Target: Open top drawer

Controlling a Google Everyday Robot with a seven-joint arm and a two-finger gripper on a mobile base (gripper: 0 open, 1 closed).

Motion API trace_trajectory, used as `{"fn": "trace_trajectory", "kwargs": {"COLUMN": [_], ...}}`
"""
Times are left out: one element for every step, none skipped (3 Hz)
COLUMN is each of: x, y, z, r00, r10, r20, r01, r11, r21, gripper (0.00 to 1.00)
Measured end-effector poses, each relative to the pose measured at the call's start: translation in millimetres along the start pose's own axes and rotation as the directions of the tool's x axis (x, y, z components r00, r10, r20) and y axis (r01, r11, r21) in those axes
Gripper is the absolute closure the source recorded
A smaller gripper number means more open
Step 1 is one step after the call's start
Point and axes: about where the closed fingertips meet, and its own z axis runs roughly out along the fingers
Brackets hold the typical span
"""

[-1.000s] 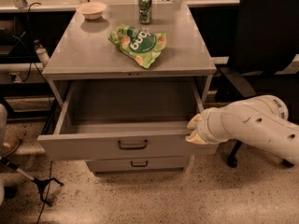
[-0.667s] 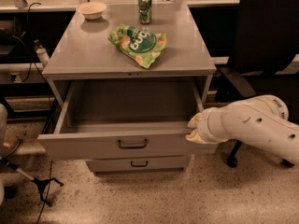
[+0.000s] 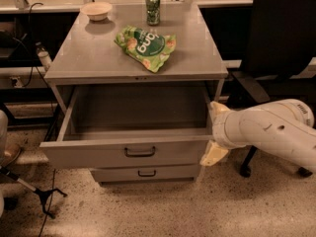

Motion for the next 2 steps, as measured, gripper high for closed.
{"fn": "trace_trajectory", "kwargs": {"x": [43.4,100.1], "y": [-51.5,-119.0], "z": [-39.7,-85.7], "r00": [0.998,0.986], "r10": [0.057,0.151], "r20": [-0.024,-0.076], "r01": [-0.054,-0.135], "r11": [0.994,0.974], "r21": [0.095,0.182], "gripper": [0.0,0.0]}}
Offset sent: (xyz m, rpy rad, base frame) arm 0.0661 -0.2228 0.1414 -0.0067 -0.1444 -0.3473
